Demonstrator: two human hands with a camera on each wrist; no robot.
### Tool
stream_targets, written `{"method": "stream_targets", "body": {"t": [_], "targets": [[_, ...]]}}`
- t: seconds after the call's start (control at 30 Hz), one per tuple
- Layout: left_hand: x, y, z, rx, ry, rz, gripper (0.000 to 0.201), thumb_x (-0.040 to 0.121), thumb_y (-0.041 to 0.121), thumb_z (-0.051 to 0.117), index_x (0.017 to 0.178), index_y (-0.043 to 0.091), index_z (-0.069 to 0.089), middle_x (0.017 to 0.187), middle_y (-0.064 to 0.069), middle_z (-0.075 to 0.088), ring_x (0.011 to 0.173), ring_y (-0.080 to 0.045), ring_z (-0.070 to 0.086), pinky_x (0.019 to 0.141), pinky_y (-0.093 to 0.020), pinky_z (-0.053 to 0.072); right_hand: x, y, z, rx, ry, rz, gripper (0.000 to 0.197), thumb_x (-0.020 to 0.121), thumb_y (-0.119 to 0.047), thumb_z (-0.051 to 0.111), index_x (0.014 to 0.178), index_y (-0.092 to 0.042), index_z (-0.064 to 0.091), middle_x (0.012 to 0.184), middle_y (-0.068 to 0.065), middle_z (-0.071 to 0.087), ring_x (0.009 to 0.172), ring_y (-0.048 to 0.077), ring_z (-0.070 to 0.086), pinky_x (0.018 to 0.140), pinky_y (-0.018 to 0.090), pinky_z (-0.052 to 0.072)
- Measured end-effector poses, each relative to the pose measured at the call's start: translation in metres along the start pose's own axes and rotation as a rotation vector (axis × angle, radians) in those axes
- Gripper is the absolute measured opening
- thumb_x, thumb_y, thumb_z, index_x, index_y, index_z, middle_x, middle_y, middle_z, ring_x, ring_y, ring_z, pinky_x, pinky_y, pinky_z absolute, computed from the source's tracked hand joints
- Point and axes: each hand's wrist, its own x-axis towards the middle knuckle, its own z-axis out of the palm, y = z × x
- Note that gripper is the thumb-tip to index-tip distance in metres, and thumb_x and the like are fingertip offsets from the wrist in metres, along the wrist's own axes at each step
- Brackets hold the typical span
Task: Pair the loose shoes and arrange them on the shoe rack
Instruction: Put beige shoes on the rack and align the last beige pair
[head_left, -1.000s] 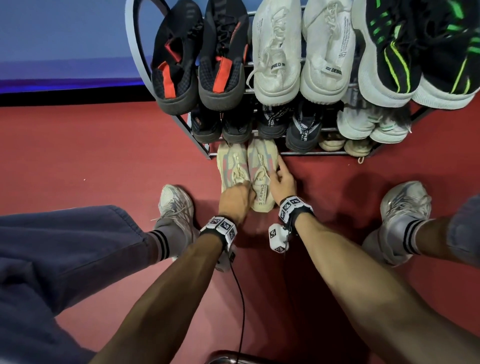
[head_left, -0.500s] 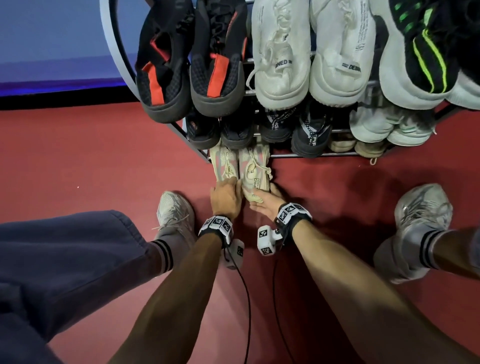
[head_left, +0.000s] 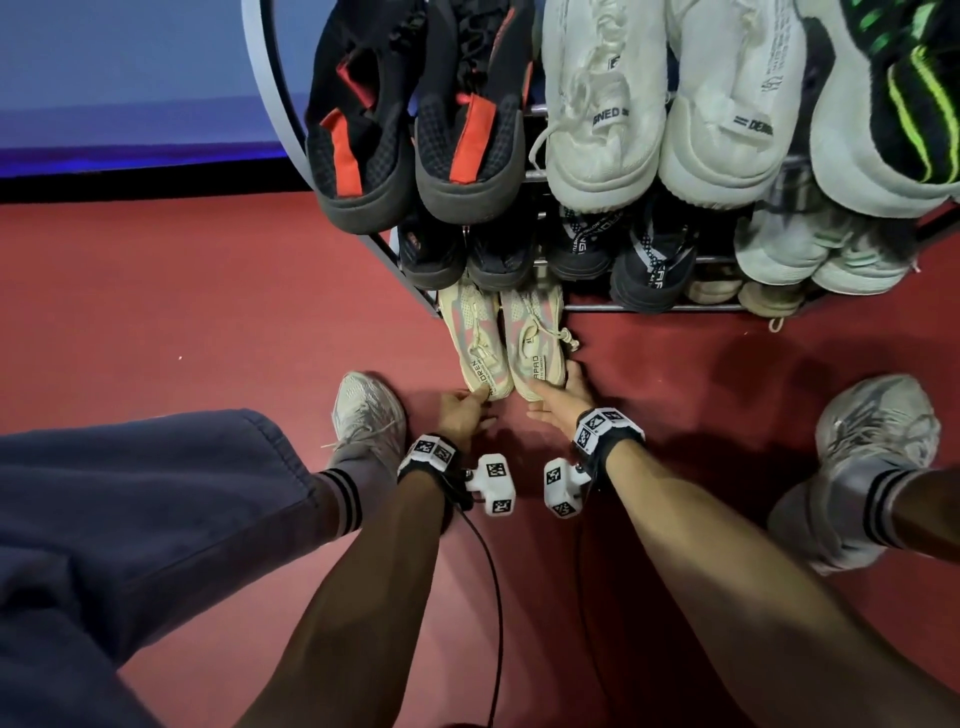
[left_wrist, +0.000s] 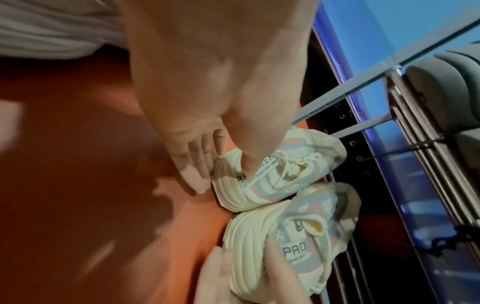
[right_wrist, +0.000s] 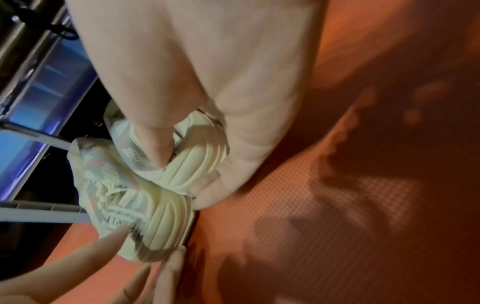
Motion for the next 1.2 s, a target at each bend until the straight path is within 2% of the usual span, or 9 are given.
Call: {"method": "stream_targets", "body": {"t": [0.2,0.3,0.47,0.63,0.87,0.97,1.03,1.1,1.2], "targets": [[-0.009,0.005,0.001,-0.254,-0.014,-0.096,0.014,0.087,0.013,0.076,0.094,0.005,0.069,0.079,-0.002,0.07,0.061,-0.007,0.062,0.06,-0.018,0.054,0.0,0.006,0.0,0.144,-0.086,0.009,0.068,0.085,-0.017,0.077,0.141,-0.026,0.04,0.13,0.001,0.064,0.102,0.023,0.067,0.093,0.039,0.055],[-0.014,0.018,0.001,-0.266,0.004,-0.019,0.026,0.087,0.011,0.074,0.099,0.011,0.051,0.071,-0.001,0.064,0.056,-0.008,0.061,0.06,-0.023,0.054,-0.001,0.001,0.001,0.247,-0.135,0.033,0.06,0.085,-0.013,0.076,0.136,-0.024,0.045,0.128,0.003,0.066,0.115,0.03,0.064,0.103,0.046,0.049],[-0.018,0.054,0.004,-0.225,-0.03,0.117,0.038,0.092,0.011,0.068,0.113,0.018,0.037,0.095,-0.009,0.059,0.079,-0.019,0.061,0.058,-0.025,0.057,0.001,-0.013,0.01,0.381,-0.169,0.023,0.056,0.089,-0.01,0.072,0.136,-0.025,0.046,0.129,0.007,0.065,0.113,0.032,0.064,0.102,0.045,0.05],[-0.011,0.076,0.004,-0.258,-0.071,0.195,0.042,0.096,0.001,0.059,0.134,0.001,0.042,0.127,-0.023,0.062,0.086,-0.019,0.07,0.067,-0.024,0.057,0.017,-0.042,0.022,0.377,-0.16,0.006,0.057,0.088,-0.015,0.074,0.136,-0.03,0.045,0.13,0.008,0.062,0.114,0.032,0.063,0.098,0.042,0.052],[-0.006,0.076,0.009,-0.193,-0.146,0.29,0.042,0.095,-0.012,0.046,0.137,-0.005,0.047,0.083,0.006,0.069,0.079,-0.014,0.069,0.07,-0.022,0.057,0.047,-0.061,0.031,0.229,-0.143,-0.09,0.065,0.09,-0.014,0.072,0.143,-0.027,0.037,0.137,0.005,0.058,0.111,0.027,0.062,0.099,0.042,0.051],[-0.007,0.078,0.011,-0.198,-0.11,0.261,0.052,0.097,-0.01,0.044,0.145,0.011,0.045,0.092,0.0,0.065,0.074,-0.01,0.068,0.069,-0.021,0.056,0.053,-0.062,0.031,0.162,-0.082,-0.148,0.076,0.087,-0.021,0.074,0.146,-0.032,0.028,0.139,0.005,0.052,0.109,0.028,0.064,0.085,0.035,0.059],[-0.009,0.074,0.009,-0.217,-0.168,0.202,0.063,0.1,-0.003,0.043,0.154,0.027,0.032,0.121,-0.012,0.066,0.099,-0.022,0.071,0.082,-0.031,0.059,0.052,-0.058,0.032,0.125,-0.027,-0.172,0.081,0.083,-0.027,0.078,0.144,-0.033,0.026,0.135,0.009,0.053,0.101,0.027,0.068,0.074,0.028,0.06],[-0.008,0.071,0.006,-0.25,-0.218,0.161,0.07,0.102,0.0,0.042,0.158,0.035,0.019,0.144,-0.019,0.052,0.126,-0.032,0.057,0.104,-0.041,0.049,0.061,-0.049,0.032,0.064,0.041,-0.172,0.087,0.069,-0.046,0.085,0.136,-0.038,0.031,0.127,0.011,0.061,0.101,0.026,0.07,0.078,0.035,0.061],[0.0,0.078,0.004,-0.329,-0.226,0.189,0.077,0.1,-0.008,0.04,0.159,0.032,0.012,0.147,-0.024,0.048,0.126,-0.026,0.057,0.114,-0.042,0.04,0.092,-0.027,0.029,-0.015,0.087,-0.208,0.091,0.05,-0.069,0.086,0.125,-0.053,0.036,0.116,0.003,0.069,0.101,0.022,0.07,0.09,0.047,0.057]]}}
